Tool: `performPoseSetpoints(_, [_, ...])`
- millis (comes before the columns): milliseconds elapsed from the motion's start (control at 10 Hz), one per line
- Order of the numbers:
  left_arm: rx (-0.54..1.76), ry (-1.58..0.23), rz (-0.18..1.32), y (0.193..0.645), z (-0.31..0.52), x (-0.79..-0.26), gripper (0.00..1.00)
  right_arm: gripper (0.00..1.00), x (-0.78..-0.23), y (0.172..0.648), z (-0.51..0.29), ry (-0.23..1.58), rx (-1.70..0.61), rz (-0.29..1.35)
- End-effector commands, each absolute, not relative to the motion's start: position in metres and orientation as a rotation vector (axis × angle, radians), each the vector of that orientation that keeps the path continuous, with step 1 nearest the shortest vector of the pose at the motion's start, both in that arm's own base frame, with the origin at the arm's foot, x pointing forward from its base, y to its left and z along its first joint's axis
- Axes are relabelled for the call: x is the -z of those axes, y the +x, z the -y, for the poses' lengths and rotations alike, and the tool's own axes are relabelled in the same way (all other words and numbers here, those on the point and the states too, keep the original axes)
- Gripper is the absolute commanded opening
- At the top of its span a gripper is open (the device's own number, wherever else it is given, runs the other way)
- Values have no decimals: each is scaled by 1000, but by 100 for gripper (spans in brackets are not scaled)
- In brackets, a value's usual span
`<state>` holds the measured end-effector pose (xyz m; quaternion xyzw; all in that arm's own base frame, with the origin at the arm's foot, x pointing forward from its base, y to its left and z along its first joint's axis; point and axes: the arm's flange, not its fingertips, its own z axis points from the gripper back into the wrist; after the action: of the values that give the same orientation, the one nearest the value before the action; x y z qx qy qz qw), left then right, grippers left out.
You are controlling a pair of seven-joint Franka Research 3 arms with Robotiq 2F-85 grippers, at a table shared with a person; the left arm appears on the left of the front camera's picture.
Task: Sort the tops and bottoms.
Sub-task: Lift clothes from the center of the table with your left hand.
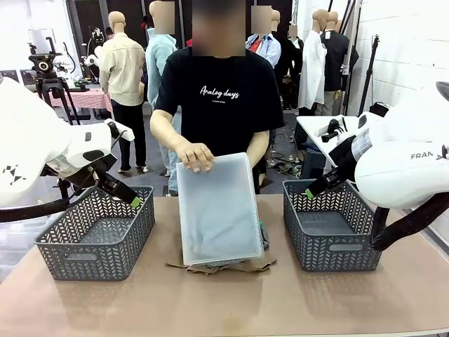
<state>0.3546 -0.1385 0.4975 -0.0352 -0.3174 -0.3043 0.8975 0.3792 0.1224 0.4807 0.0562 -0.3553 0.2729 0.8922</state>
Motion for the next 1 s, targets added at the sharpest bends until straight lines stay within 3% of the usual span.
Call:
performPoseSetpoints(0, [626, -65, 668, 357, 138, -496, 100, 100, -479, 381, -123, 116, -564, 746])
performPoseSetpoints(900, [626, -65, 668, 357, 138, -496, 100, 100, -479, 381, -123, 116, -564, 746])
